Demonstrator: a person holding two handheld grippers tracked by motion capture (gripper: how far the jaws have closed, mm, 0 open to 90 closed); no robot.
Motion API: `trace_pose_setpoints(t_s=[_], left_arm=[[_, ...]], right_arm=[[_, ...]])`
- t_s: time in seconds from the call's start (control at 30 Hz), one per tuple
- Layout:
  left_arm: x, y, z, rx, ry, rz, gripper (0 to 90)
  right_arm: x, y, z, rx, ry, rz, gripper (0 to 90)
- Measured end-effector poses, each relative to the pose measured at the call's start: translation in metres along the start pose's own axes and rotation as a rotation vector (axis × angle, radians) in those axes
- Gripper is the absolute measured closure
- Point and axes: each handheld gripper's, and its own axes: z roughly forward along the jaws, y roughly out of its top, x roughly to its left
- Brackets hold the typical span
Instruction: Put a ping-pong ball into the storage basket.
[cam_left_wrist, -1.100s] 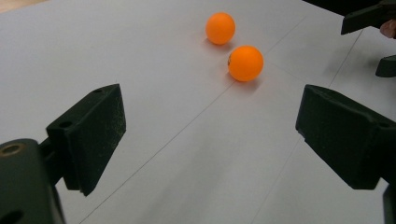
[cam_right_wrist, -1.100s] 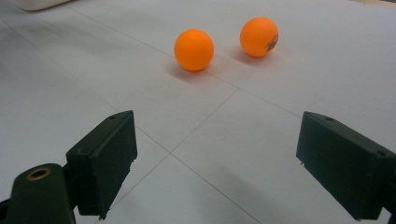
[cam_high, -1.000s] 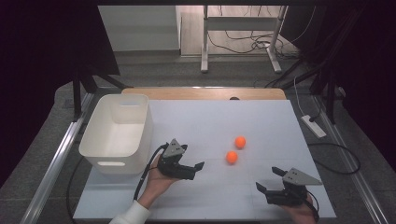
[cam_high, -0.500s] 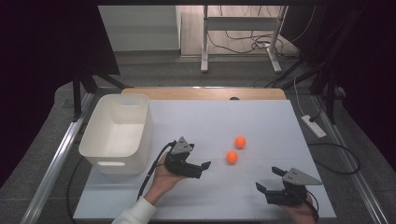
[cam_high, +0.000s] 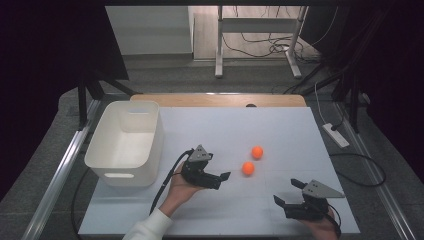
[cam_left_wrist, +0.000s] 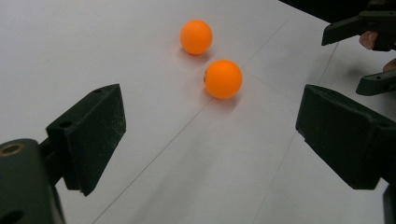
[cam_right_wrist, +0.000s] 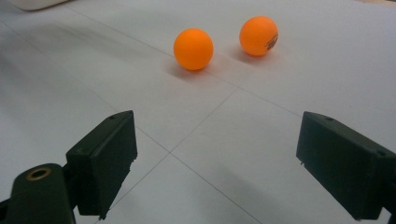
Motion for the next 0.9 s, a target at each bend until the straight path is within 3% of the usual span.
trace_pose_setpoints(t_s=[0.37, 0.9], left_arm=[[-0.005, 0.005, 0.015, 0.031, -0.013, 0.031, 9.2], [-0.008, 0.014, 0.033, 0.055, -0.04, 0.02, 9.2]], right_arm=[[-0.001, -0.001, 0.0, 0.0, 0.001, 0.002, 12.3], [-0.001, -0.001, 0.0, 0.004, 0.0, -0.001, 12.3]])
